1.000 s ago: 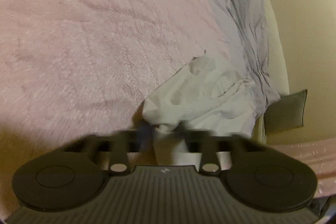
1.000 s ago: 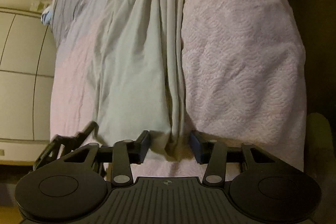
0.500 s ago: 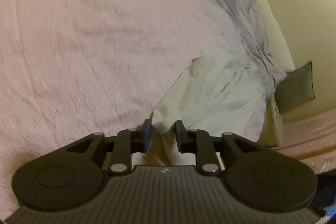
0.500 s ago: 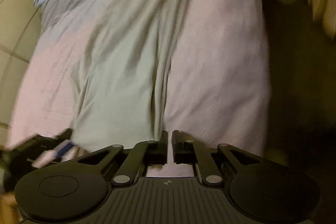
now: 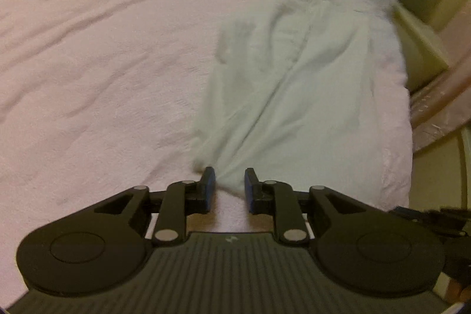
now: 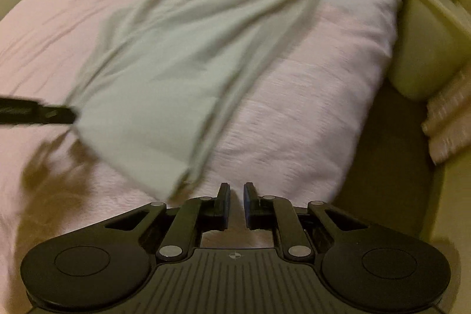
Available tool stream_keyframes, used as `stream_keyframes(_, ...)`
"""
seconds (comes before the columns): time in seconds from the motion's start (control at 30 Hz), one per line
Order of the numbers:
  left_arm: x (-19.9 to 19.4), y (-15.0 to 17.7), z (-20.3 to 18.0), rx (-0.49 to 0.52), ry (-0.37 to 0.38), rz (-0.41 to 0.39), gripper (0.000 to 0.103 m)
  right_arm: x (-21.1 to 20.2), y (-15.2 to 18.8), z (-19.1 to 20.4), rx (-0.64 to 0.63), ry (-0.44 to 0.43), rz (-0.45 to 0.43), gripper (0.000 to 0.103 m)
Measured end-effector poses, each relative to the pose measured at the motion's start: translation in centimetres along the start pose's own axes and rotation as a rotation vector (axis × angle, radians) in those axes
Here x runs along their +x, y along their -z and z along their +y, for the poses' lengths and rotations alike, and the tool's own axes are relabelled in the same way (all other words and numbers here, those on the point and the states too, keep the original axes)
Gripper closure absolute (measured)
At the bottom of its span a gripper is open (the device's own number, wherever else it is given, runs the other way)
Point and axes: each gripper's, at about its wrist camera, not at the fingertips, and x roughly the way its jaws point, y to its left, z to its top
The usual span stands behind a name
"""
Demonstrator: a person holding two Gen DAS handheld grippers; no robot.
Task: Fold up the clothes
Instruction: 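Open the right gripper and withdraw both grippers from the folded garment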
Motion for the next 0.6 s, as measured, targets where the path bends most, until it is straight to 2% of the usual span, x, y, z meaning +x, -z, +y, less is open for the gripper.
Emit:
stream_keyframes(0.1, -1.0, -0.9, -0.9, -0.016, -0.024, 0.056, 0.077, -0.7, -1.4, -1.5, 0.124, 0.012, 0.087, 0.091)
stream_keyframes(0.2, -1.4, -1.7, -2.4, 0.011, -0.082, 0.089, 0.074, -1.4, -3.1, -1.9, 0.173, 0.001, 0.142, 0.086)
stream_keyframes(0.3, -1.3, -2.1, -3.8, 0.054, -0.139, 0.104, 0.071, -2.0, -4.0, -1.3, 0.151, 0.007, 0.160, 0.068)
stream_keyframes(0.6, -0.8, -0.3, -5.1, 0.096, -0.173, 0.151, 0.070, -2.7, -2.7, 0.5, 0.093, 0.007, 0.187, 0.066)
